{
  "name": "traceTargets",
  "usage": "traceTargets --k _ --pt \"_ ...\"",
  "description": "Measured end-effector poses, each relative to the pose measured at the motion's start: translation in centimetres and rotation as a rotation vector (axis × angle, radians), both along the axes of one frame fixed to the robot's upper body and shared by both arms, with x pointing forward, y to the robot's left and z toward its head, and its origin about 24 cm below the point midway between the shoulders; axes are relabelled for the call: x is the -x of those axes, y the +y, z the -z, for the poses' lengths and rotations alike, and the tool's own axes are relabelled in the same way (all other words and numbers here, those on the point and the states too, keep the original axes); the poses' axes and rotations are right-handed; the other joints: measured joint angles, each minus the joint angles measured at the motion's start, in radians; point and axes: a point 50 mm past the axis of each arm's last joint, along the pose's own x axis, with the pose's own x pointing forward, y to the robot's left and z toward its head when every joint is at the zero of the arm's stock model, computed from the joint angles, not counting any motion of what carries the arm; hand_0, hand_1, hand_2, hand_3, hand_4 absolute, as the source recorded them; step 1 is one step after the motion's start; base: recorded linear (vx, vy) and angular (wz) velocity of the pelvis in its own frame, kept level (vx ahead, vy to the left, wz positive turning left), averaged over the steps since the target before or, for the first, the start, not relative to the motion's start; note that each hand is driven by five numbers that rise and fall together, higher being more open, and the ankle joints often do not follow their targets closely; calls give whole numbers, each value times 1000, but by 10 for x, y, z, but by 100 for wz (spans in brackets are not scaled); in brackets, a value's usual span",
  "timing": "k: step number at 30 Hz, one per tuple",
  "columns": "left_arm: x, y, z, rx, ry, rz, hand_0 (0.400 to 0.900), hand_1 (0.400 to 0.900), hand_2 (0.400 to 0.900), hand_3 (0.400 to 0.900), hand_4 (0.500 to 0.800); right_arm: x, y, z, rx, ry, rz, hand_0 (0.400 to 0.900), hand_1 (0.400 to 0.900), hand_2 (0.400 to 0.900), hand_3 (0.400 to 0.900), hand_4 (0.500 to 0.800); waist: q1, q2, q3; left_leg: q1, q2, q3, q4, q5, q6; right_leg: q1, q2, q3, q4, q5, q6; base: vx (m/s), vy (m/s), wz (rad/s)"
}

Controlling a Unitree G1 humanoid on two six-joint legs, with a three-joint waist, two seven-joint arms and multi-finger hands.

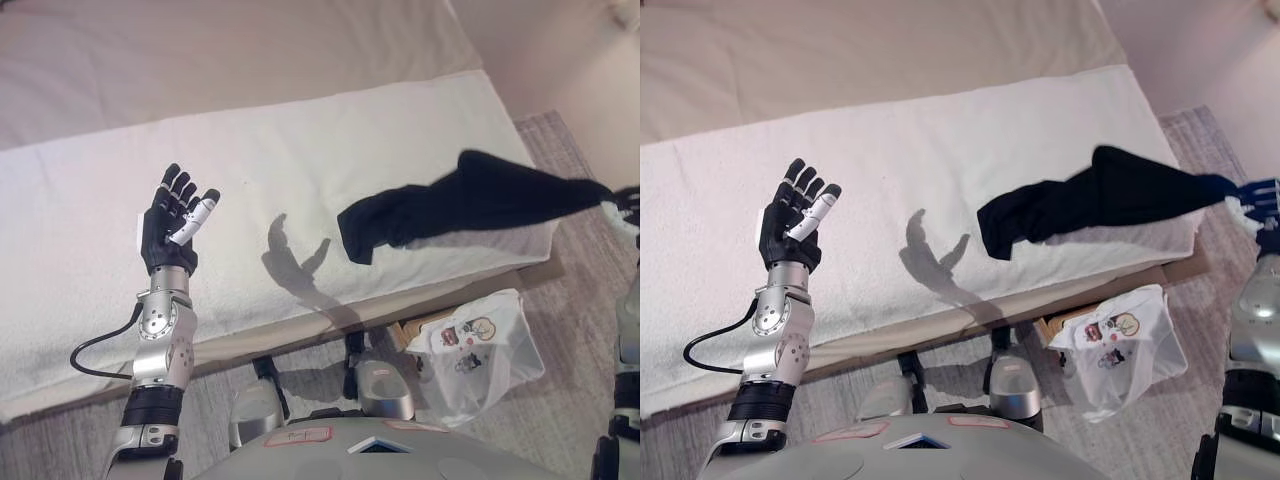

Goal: Put the clothes on the bed into the basket.

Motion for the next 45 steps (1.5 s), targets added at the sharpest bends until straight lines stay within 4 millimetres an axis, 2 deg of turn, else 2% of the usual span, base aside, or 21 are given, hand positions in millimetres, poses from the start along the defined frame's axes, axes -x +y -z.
traceTargets --k 4,9,14,19,24,34,37,39,42,45 --pt "0 -1 0 -9 0 14 900 900 900 900 800 29 -15 16 -11 80 81 400 400 400 400 500 -4 2 -21 15 0 19 -2 -5 1 -1 2 24 0 1 4 17 0 -14" --pt "4 2 3 -11 10 9 900 900 900 900 800 72 -39 39 -61 190 240 400 400 400 400 500 -23 1 -42 12 0 25 -8 -8 0 -8 2 29 -1 -2 9 22 -12 -12" --pt "8 8 4 -11 16 -16 900 900 900 900 800 109 -56 51 -115 252 377 400 400 400 400 500 -29 1 -52 17 1 39 -9 -9 -1 -10 3 44 -1 2 7 16 -7 -1" --pt "8 8 4 -11 18 -11 900 900 900 900 800 130 -68 58 -149 321 466 400 400 400 400 500 -29 6 -70 22 1 50 -9 -12 1 -10 3 51 -1 3 7 10 -11 -10" --pt "8 8 9 -9 36 -12 900 900 900 900 800 122 -73 54 -165 306 472 400 400 400 400 500 -29 18 -78 27 3 63 -9 -14 -1 -12 3 62 -5 0 13 -2 -11 -4" --pt "11 8 12 -9 50 -10 900 900 900 900 800 110 -82 31 -108 272 447 400 400 400 400 500 -27 26 -80 26 8 66 -9 -15 -3 -18 7 69 -5 0 13 0 0 0" --pt "12 8 13 -8 56 -11 900 900 900 900 800 99 -80 24 -96 236 417 400 400 400 400 500 -28 29 -80 27 8 68 -9 -15 -3 -18 9 72 -5 1 13 -2 -12 -3" --pt "13 8 16 -7 66 -16 900 900 900 900 800 82 -73 21 -88 211 358 400 400 400 400 500 -26 34 -78 31 11 73 -9 -15 -3 -16 12 76 -5 2 11 0 0 0" --pt "13 7 17 -3 69 -16 900 900 900 900 800 65 -60 27 -87 215 268 400 400 400 400 500 -24 40 -75 33 15 72 -10 -15 -3 -15 16 74 -5 3 9 1 -15 8" --pt "13 5 18 6 70 -20 900 900 900 900 800 58 -50 39 -117 226 235 400 400 400 400 500 -16 49 -69 32 17 68 -9 -14 -4 -10 17 66 -6 3 9 -7 -17 9"
